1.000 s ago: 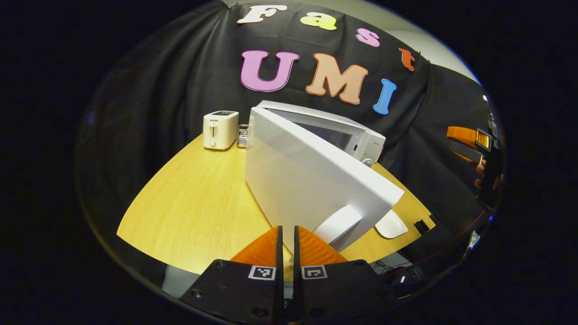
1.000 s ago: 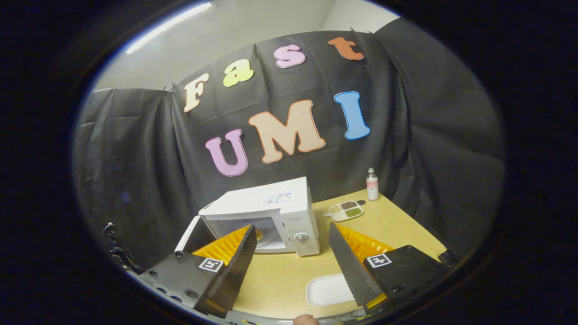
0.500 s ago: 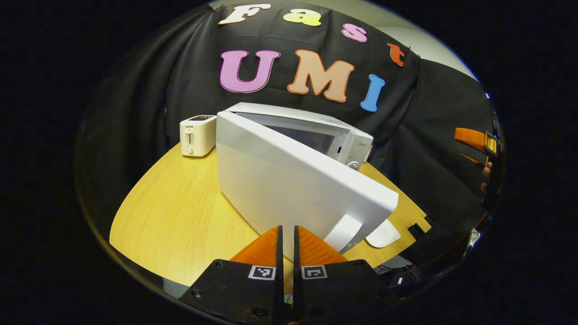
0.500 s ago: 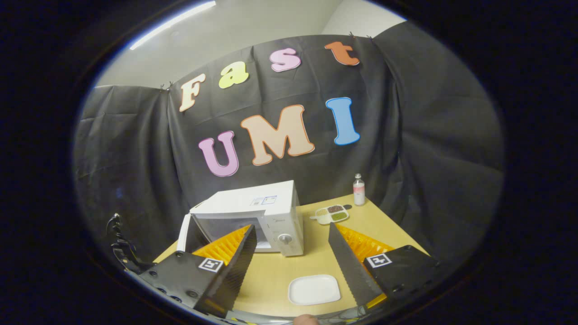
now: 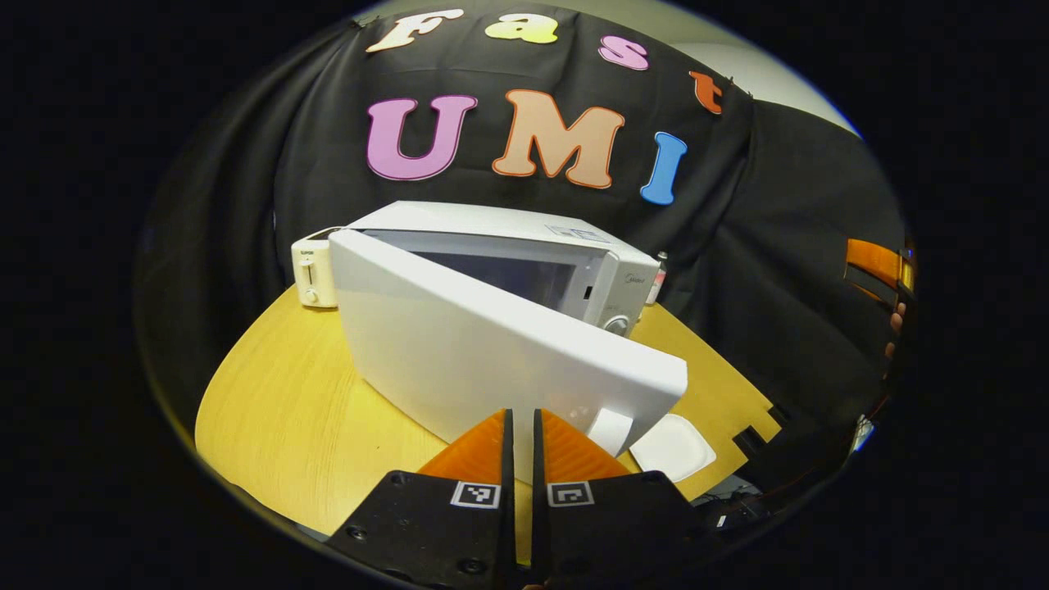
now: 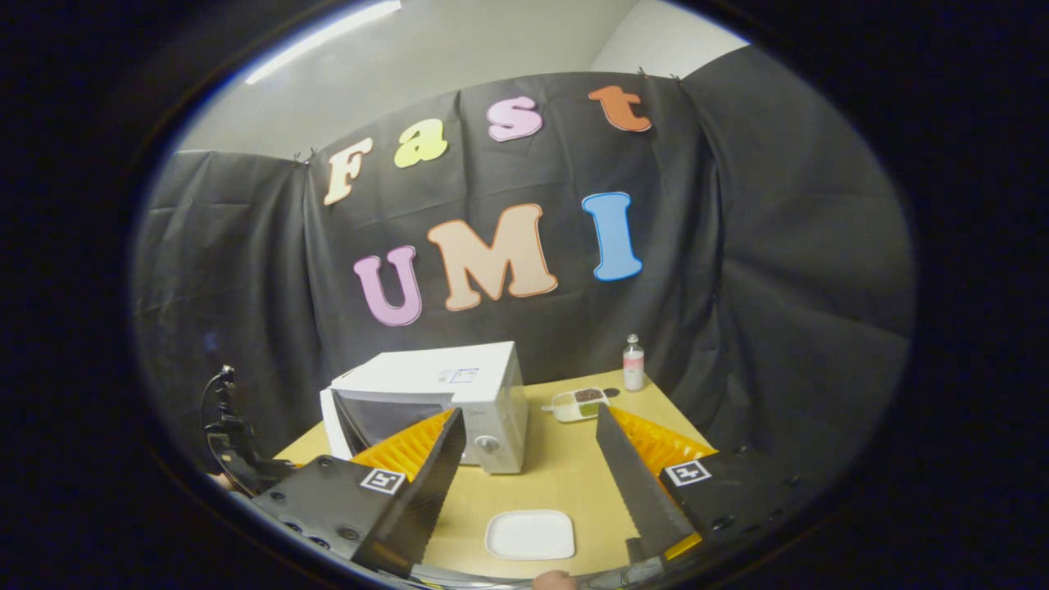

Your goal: Open the microwave oven with the left hand, put the food in, and close the microwave oven.

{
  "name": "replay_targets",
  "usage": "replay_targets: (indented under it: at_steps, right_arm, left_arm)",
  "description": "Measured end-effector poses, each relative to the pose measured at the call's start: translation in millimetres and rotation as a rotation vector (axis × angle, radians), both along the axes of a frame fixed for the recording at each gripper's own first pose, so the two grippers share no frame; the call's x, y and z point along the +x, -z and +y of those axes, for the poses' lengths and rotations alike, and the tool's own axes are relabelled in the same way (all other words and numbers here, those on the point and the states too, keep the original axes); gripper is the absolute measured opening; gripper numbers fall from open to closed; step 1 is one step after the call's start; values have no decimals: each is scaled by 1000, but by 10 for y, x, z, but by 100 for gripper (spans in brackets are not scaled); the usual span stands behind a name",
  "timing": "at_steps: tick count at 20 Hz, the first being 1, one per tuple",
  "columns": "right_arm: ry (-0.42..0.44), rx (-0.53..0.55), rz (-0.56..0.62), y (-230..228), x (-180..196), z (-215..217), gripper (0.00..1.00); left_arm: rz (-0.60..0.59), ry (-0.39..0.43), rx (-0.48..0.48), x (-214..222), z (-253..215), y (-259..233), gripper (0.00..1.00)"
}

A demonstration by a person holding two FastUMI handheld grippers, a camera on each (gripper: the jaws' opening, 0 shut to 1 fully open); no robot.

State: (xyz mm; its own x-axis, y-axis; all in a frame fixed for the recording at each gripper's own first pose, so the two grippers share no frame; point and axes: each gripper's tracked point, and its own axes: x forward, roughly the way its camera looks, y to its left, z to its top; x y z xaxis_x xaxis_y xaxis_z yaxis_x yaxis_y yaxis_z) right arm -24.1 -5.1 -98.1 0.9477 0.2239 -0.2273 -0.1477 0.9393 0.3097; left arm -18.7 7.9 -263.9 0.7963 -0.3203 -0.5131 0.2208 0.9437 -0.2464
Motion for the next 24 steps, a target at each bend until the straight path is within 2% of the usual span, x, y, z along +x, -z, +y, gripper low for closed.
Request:
replay_targets:
  at_steps: [6,11,15,16,24]
  right_arm:
    - [4,-29,-27,-126,3,-229,89]
    - [-1,-84,-58,-229,-35,-319,89]
    - [-6,-99,-60,-254,-122,-353,89]
    - [-9,-110,-61,-252,-142,-369,98]
    - [20,-115,-64,-278,-187,-574,98]
  left_arm:
    - [12,23,-3,223,-332,40,7]
    - [26,3,-42,505,-482,58,6]
    - [21,-9,-38,748,-515,48,7]
    - [15,-9,-36,810,-539,48,7]
    - [5,8,0,1225,-763,112,7]
